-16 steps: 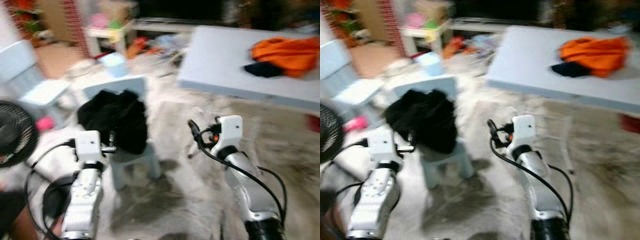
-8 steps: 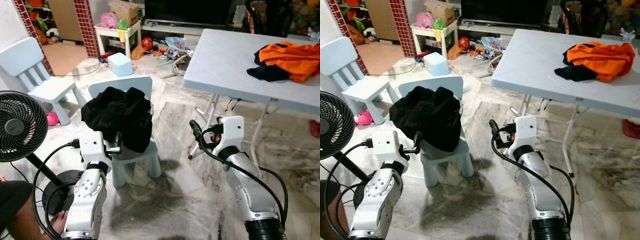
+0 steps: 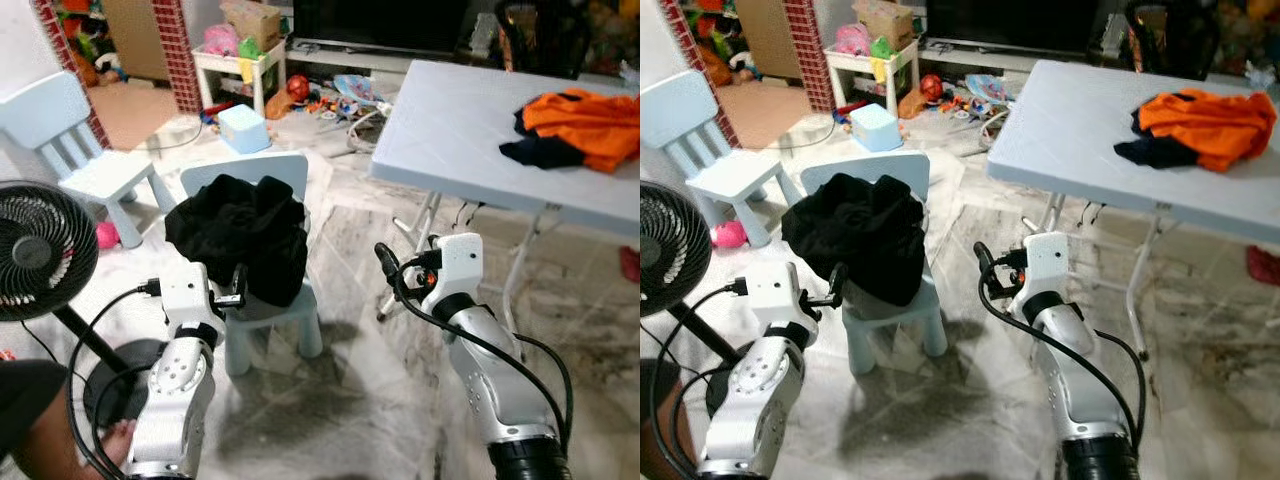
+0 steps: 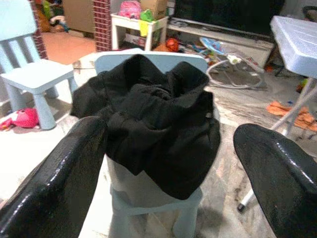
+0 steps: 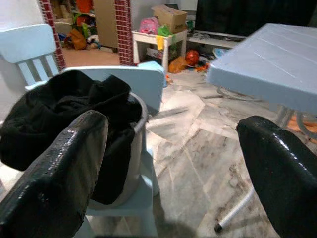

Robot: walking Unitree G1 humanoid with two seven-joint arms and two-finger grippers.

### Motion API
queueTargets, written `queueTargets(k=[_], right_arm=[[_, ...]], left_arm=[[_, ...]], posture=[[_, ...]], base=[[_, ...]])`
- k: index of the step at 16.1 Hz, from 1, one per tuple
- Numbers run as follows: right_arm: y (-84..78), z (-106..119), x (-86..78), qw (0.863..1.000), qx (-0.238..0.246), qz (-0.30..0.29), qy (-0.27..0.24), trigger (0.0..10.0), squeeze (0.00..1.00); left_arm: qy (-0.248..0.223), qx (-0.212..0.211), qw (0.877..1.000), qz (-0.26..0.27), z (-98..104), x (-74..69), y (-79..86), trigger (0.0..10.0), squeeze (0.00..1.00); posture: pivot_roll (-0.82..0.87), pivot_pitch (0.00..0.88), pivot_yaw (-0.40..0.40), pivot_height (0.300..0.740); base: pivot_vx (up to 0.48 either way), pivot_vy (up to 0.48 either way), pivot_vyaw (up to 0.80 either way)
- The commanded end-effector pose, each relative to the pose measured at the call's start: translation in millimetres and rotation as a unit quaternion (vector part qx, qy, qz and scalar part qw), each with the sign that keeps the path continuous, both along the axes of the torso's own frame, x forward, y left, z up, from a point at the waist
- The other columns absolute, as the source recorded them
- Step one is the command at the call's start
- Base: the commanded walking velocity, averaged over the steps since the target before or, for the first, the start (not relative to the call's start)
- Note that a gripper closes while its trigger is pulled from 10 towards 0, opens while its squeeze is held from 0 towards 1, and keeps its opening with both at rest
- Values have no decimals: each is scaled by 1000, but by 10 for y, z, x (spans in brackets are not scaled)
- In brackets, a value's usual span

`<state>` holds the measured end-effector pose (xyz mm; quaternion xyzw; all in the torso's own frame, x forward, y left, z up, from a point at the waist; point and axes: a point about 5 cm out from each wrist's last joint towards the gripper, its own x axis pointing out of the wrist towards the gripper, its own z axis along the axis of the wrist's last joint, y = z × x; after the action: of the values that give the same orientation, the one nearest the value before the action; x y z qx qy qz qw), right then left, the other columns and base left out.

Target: Hang hanger

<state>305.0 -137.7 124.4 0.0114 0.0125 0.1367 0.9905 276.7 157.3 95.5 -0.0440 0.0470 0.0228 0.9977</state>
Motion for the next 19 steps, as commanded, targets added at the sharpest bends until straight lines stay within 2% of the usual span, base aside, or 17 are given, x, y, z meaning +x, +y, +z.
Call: queueTargets(k=[1, 9, 11, 13, 19], right_arm=[[4, 30, 19, 1000, 1, 1, -4, 10000, 0], [35, 25, 16, 1000, 0, 7, -2, 10000, 0], [40, 20, 16, 1000, 1, 7, -1, 10000, 0], [39, 16, 17, 1000, 1, 7, -1, 10000, 0], [41, 10, 22, 1000, 2, 3, 1, 10000, 0]], left_arm=[[-2, -1, 1000, -4, 27, 16, -10, 10000, 0], [1, -3, 1000, -4, 21, 14, -21, 10000, 0], [5, -6, 1000, -5, 8, 12, -39, 10000, 0], [6, -6, 1000, -6, 6, 14, -45, 10000, 0], [10, -7, 1000, -6, 0, 28, -41, 10000, 0]], posture=[[-35, 0, -37, 740], [-36, 0, -39, 740], [-36, 0, -38, 740], [-35, 0, -37, 740], [-36, 0, -35, 740]], base=[[274, 0, 0], [323, 0, 50], [322, 0, 800], [302, 263, 675], [281, 340, 0]])
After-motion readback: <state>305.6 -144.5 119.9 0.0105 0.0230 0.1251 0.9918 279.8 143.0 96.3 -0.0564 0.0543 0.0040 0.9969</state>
